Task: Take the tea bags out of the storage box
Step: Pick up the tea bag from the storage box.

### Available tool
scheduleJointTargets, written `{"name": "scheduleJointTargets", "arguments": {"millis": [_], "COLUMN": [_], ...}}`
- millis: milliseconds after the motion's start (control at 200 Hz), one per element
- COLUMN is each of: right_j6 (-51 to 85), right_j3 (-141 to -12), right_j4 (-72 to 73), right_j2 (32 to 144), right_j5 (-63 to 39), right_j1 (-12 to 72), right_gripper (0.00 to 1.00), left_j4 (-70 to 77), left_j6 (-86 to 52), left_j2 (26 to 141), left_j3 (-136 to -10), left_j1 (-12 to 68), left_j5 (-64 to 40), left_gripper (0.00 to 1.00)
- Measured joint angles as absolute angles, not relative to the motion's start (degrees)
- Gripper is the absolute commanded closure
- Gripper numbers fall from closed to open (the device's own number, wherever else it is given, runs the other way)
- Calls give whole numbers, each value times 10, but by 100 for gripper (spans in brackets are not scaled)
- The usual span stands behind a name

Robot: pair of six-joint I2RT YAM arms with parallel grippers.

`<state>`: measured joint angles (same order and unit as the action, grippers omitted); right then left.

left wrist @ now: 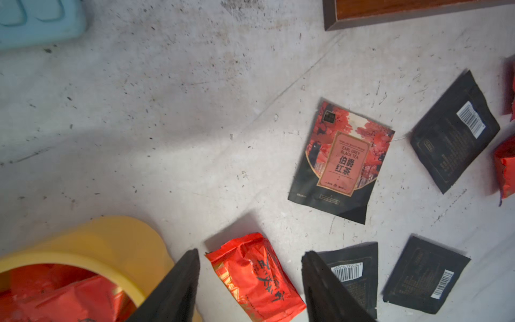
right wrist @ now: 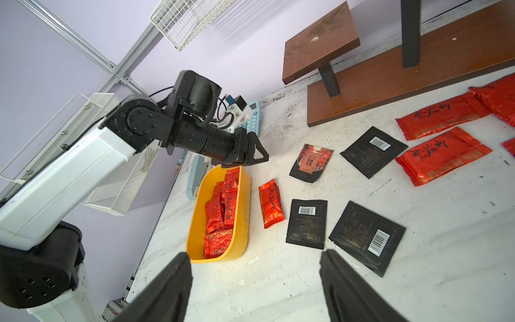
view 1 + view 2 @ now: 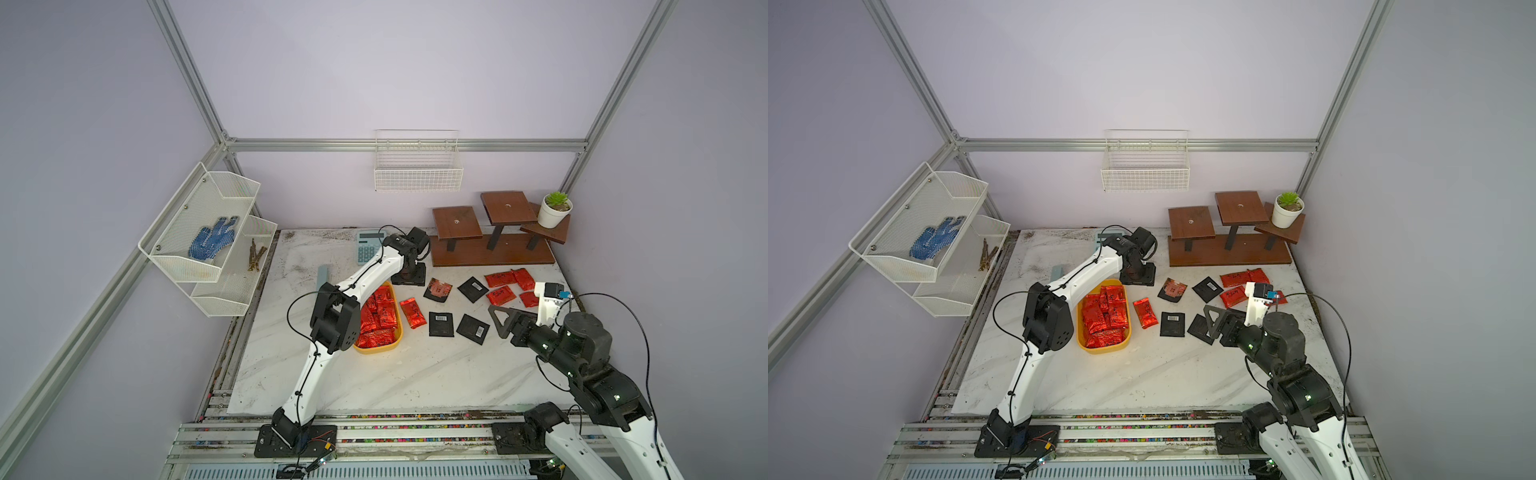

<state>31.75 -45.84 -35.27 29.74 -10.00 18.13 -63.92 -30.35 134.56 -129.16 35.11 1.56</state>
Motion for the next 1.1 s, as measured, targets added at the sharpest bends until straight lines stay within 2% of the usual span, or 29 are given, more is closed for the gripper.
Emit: {"name": "scheduleJointTargets", "arguments": {"millis": [130,270,280,305,565,875,1100], "right_j6": [315,319,319,320,330,308,272], "right_j3": [-458,-455,-455,-455,-474,-653,-808], "right_j4": [-346,-316,-312,-306,-246,-214,-229], "right_j2": [329,397,402,415,550,798,986], "right_j5": [-116,-147,-150,-154,-152,-87,-70], "right_j1": [181,183,184,187,280,448,497], "right_gripper": [30,33,37,38,39,45,45], "left_j4": [-635,-612,-609,-603,-521,-476,-454], "left_j6": [-304,-307,-309,-309,-344,-386,-413], "left_j2": [1284,1150,1137,1109,837,677,578], "left_j3": [-1232,-1115,-1105,-1080,-811,-588,-489], "left_j1": [350,344,342,339,239,144,76], "left_j5": [29,43,43,44,32,-28,-81], "left_gripper": [31,26,26,26,21,20,18]}}
